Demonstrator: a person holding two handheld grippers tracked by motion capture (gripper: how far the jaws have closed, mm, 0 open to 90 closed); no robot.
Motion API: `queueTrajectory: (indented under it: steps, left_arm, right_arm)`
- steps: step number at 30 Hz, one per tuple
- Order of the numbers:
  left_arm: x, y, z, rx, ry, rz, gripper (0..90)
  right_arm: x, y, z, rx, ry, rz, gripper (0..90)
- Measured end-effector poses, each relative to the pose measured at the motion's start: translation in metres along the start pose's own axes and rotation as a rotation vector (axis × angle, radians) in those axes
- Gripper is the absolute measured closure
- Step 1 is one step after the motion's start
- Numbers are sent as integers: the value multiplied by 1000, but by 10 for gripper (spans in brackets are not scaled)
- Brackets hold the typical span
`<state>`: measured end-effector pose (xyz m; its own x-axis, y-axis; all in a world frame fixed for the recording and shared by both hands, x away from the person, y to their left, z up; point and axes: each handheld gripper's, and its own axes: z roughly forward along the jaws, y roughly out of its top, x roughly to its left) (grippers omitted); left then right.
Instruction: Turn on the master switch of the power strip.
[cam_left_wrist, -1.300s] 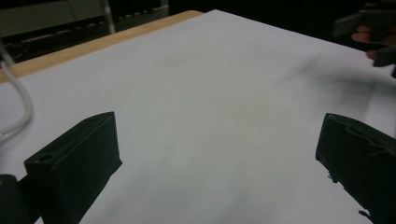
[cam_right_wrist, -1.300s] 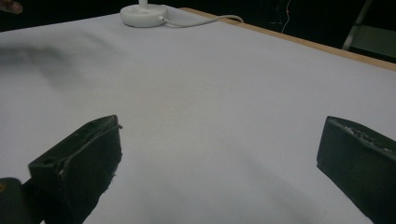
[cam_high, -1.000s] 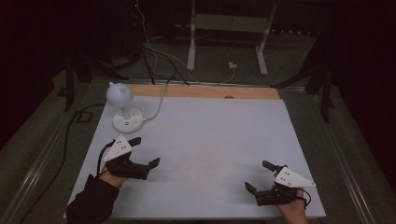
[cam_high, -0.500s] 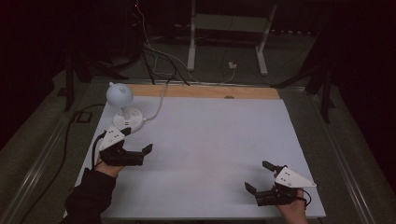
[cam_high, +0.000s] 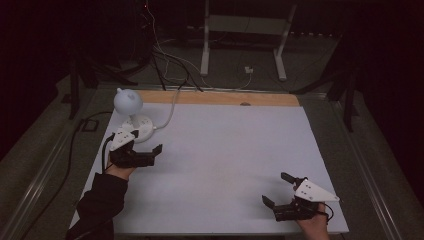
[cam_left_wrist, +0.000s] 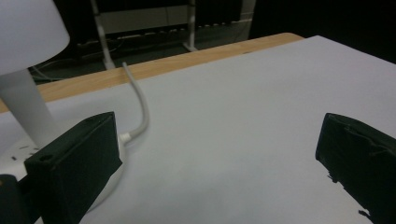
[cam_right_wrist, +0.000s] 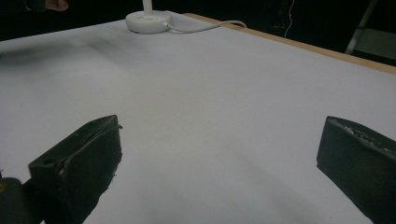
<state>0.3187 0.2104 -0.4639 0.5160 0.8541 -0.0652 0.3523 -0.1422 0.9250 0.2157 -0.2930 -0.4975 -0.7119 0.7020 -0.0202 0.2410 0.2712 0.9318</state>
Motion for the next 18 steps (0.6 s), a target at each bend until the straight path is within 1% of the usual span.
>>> queueTrajectory:
  steps: [2,3,4,5,6,8,11,13,15,16,17,18]
  left_arm:
    - [3,-1,3,-4,0,-12,2]
    - [4,-2,4,-3,-9,-14,3]
    - [6,-2,6,-5,-4,-19,2]
    - [8,-2,7,-2,11,-28,3]
    - [10,-3,8,-4,12,-42,2]
    - [14,-2,10,-3,36,-62,2]
    - [20,-3,14,7,54,-72,2]
    - [23,-6,17,18,78,-66,2]
    - [27,-8,20,21,92,-82,2]
    - [29,-9,22,31,97,-90,2]
    - [32,-10,24,36,92,-99,3]
    - [35,-11,25,34,94,-106,3]
  right_arm:
    - [0,0,0,2,-1,-2,0]
    - [0,0,0,2,-1,-3,0]
    - [0,0,0,1,-1,-1,0]
    - [0,0,-1,-3,-6,0,0]
    - [0,0,-1,-4,-7,0,0]
    - [-1,0,-2,-6,-9,1,0]
    - [-1,0,-2,-8,-9,1,0]
    - [0,0,-2,-8,-9,-1,0]
    - [-1,0,-3,-8,-8,2,0]
    - [-1,0,-3,-8,-8,3,0]
    - [-1,0,-3,-8,-7,4,0]
    - [-1,0,-3,-8,-6,5,0]
